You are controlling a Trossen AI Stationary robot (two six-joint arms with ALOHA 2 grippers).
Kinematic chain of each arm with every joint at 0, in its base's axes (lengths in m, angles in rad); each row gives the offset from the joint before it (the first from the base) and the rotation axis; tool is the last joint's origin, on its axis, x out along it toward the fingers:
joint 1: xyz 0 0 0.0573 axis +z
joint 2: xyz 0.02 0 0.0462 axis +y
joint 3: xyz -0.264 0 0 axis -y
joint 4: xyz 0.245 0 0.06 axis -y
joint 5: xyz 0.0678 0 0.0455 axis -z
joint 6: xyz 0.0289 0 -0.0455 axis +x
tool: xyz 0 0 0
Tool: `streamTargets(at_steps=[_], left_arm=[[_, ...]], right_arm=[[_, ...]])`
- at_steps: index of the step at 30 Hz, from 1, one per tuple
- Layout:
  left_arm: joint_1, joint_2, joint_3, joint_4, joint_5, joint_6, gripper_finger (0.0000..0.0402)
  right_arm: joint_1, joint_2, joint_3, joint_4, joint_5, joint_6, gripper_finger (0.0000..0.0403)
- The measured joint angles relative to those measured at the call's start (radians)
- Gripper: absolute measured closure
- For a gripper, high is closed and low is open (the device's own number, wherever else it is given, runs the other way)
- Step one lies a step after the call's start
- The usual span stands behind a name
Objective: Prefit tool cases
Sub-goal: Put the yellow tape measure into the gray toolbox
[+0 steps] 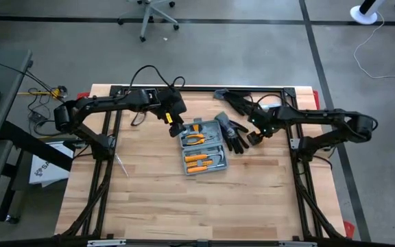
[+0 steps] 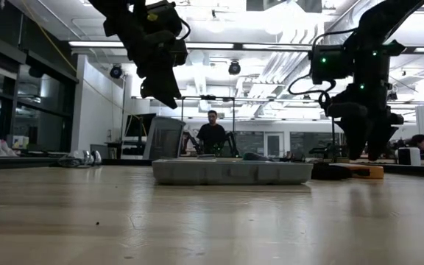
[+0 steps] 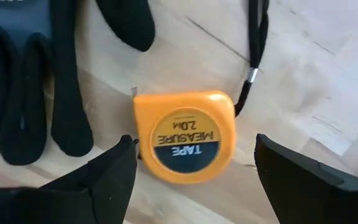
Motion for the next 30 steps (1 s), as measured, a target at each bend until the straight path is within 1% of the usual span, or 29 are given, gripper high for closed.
streamTargets(at_steps=[7,10,17,22,27,30], left_arm=[[0.0,0.0,0.0,0.0,0.0,-0.003,0.0219],[0.0,0.0,0.0,0.0,0.0,-0.003,0.0219],[0.0,0.0,0.0,0.0,0.0,-0.004,0.0219],[0.0,0.0,0.0,-0.003,0.0,-0.012,0.0219],[0.0,0.0,0.0,-0.034,-0.001,-0.001,0.0219],[0.0,0.0,0.0,-0.053,-0.006,0.013,0.0219]], right_arm=[[-0.052,0.0,0.0,0.002,-0.084,-0.063,0.0099],[-0.056,0.008,0.0,0.005,-0.085,-0.067,0.0099],[-0.054,0.091,0.0,0.055,-0.12,-0.092,0.0099],[-0.046,0.138,0.0,0.11,-0.106,-0.09,0.0099],[-0.046,0.146,0.0,0.111,-0.066,-0.085,0.0102],[-0.046,0.146,0.0,0.11,-0.063,-0.085,0.0105]])
